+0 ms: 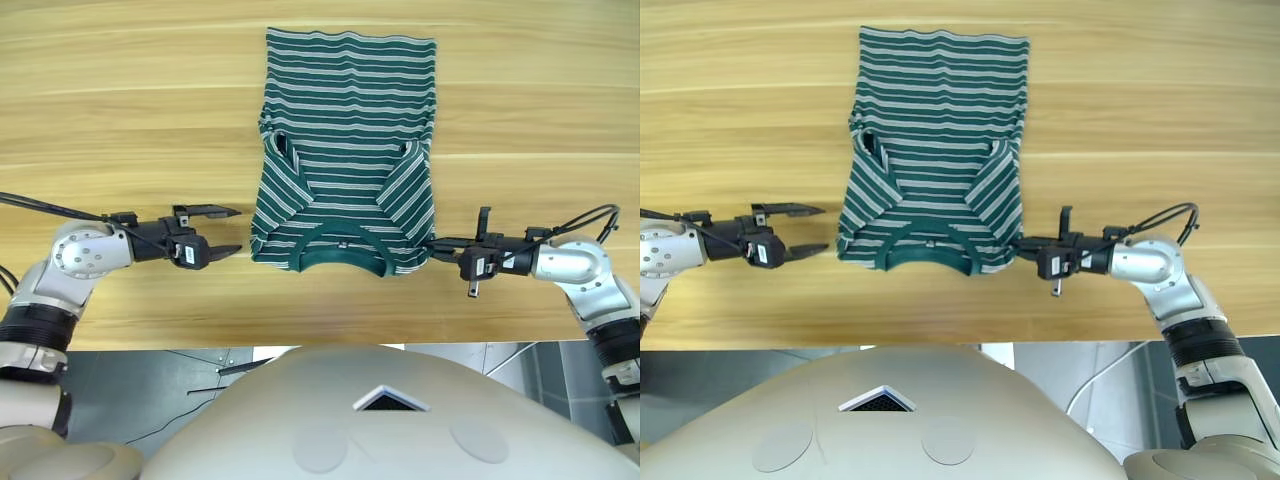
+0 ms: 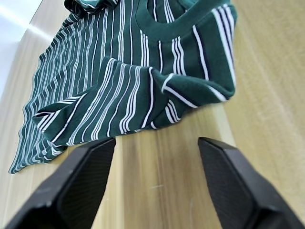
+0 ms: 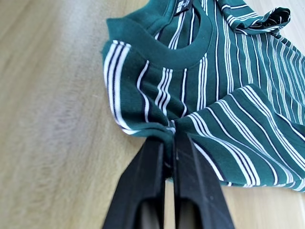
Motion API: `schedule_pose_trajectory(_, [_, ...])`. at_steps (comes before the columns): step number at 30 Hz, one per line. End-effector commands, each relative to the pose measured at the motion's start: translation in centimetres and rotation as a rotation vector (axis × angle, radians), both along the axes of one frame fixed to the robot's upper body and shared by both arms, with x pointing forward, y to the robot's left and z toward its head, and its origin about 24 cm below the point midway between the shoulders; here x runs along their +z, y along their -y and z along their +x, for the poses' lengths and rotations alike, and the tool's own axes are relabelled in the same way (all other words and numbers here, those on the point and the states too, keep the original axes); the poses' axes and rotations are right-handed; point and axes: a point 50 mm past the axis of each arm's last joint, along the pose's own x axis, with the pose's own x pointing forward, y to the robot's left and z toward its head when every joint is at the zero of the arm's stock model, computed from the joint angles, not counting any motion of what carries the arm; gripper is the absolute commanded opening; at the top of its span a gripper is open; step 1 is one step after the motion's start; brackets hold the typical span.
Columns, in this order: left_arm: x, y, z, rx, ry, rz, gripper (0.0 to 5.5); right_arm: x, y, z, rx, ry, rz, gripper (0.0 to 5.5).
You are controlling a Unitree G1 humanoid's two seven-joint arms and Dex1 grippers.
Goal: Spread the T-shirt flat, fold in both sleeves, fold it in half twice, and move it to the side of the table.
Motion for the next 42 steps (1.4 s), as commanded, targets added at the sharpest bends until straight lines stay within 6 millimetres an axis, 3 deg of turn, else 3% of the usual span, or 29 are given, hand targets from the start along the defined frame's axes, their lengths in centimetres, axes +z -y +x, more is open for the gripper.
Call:
schedule_pose_trajectory(1, [-2.2, -0.3, -1.3, -0.037, -0.093, 0.124, 3.92, 0.2, 0.0, 0.2, 0.003, 0.003, -0.005, 0.01])
schedule_pose_trajectory(13, [-3.4, 2.3, -2.5, -0.141, -0.122, 0.095, 5.39, 0.2, -0.1, 0.2, 0.005, 0.005, 0.002, 0.01])
schedule_pose_trajectory(17, [-3.6, 2.6, -2.5, -0.156, -0.123, 0.091, 5.4, 0.1, -0.1, 0.2, 0.004, 0.006, 0.002, 0.01])
schedule_pose_trajectory(42, [-4.5, 2.3, -2.6, -0.185, -0.171, 0.112, 0.95, 0.0, -0.3, 0.2, 0.007, 0.009, 0.005, 0.01])
